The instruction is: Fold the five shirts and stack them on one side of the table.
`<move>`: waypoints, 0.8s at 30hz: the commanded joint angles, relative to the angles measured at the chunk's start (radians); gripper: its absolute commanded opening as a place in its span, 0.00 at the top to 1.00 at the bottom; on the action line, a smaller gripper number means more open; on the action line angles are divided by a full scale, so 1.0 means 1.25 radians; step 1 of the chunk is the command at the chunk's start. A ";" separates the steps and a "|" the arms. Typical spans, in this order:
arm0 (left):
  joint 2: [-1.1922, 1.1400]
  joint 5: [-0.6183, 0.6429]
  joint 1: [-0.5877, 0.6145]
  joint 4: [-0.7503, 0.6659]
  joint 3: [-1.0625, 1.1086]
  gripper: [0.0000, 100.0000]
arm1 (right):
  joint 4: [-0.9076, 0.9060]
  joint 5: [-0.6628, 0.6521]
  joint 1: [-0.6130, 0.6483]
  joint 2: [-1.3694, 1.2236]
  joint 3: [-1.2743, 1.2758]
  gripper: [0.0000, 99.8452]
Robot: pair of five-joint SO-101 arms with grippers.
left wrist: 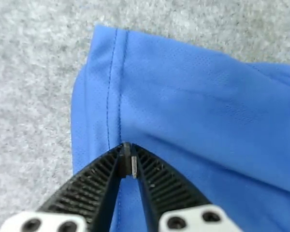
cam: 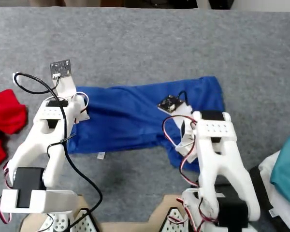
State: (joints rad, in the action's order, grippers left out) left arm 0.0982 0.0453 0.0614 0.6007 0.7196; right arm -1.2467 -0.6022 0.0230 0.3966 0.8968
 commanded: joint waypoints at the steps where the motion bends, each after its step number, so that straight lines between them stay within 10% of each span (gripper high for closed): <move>1: 0.017 -0.001 0.002 -0.011 -0.012 0.98 | 0.001 -0.009 0.004 0.034 -0.073 0.99; 24: 0.017 -0.001 0.002 -0.011 -0.012 0.98 | 0.130 -0.054 0.002 -0.166 0.019 0.99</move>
State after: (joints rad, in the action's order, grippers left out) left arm 0.0982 0.0453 0.0614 0.6007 0.7196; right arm -1.0948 -0.6621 -0.0261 0.1465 0.8861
